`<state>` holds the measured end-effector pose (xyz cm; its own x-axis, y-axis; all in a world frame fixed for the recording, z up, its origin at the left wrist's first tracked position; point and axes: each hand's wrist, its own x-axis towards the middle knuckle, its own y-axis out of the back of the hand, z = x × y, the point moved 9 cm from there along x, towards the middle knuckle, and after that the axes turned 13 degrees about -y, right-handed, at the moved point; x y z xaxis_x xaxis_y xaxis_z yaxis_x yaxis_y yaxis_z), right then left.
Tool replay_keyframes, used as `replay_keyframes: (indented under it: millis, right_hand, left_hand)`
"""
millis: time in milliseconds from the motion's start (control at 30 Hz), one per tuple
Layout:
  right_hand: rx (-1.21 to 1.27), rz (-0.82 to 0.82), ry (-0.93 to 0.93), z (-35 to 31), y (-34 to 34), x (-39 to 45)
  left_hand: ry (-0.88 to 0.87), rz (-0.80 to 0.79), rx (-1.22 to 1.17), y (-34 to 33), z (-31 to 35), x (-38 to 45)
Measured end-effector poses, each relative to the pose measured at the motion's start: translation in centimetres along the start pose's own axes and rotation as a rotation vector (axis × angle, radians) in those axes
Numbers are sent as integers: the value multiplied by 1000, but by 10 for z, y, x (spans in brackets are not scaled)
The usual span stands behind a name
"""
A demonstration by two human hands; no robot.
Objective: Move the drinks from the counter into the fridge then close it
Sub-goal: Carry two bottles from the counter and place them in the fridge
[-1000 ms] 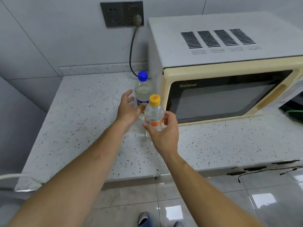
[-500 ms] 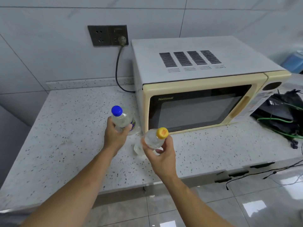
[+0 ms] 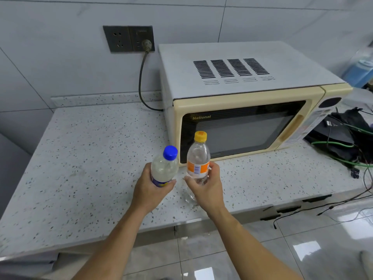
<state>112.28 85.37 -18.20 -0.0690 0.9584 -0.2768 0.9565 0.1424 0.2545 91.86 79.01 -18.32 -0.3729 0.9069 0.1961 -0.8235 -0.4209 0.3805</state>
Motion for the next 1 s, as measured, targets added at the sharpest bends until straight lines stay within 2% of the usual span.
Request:
replay_keyframes:
  millis: [267,567,767,1000]
  right_hand:
    - [-63,-10,-2,16,5,-16]
    - [-43,-100,16,26,5,-32]
    - [34,-353,-25,41,13,-59]
    - [32,-746,-246,105,-14,-126]
  left_hand:
    - [79,242,-80,11,-26,-23]
    - [167,189,-122,13,-25,-73]
    - [299,305,-350,12,-12,-160]
    - [561,620,-554,7,-23,-295]
